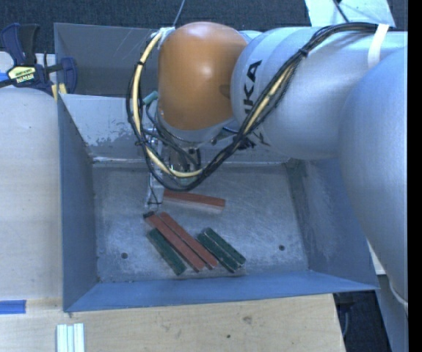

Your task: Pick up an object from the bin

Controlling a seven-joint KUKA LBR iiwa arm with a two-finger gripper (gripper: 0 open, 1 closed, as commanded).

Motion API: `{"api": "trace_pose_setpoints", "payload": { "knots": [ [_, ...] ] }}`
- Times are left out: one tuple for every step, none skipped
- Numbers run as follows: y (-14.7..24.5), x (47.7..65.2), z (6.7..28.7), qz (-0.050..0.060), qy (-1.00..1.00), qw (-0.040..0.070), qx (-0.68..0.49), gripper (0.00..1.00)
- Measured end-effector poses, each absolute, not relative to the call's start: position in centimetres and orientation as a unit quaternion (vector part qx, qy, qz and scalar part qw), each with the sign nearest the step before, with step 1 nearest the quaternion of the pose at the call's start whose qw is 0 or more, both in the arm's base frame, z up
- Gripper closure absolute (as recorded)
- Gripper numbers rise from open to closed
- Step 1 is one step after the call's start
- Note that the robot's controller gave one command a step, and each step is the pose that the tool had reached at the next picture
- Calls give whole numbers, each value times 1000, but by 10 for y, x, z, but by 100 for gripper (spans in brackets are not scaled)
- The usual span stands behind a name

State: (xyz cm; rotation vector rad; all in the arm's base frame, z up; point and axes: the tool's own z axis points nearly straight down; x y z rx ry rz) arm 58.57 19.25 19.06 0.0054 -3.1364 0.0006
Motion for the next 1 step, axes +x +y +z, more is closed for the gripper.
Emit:
{"api": "trace_pose_setpoints", "payload": {
  "knots": [
    [191,588,196,-1,-1000,-2,0,0]
  ]
}}
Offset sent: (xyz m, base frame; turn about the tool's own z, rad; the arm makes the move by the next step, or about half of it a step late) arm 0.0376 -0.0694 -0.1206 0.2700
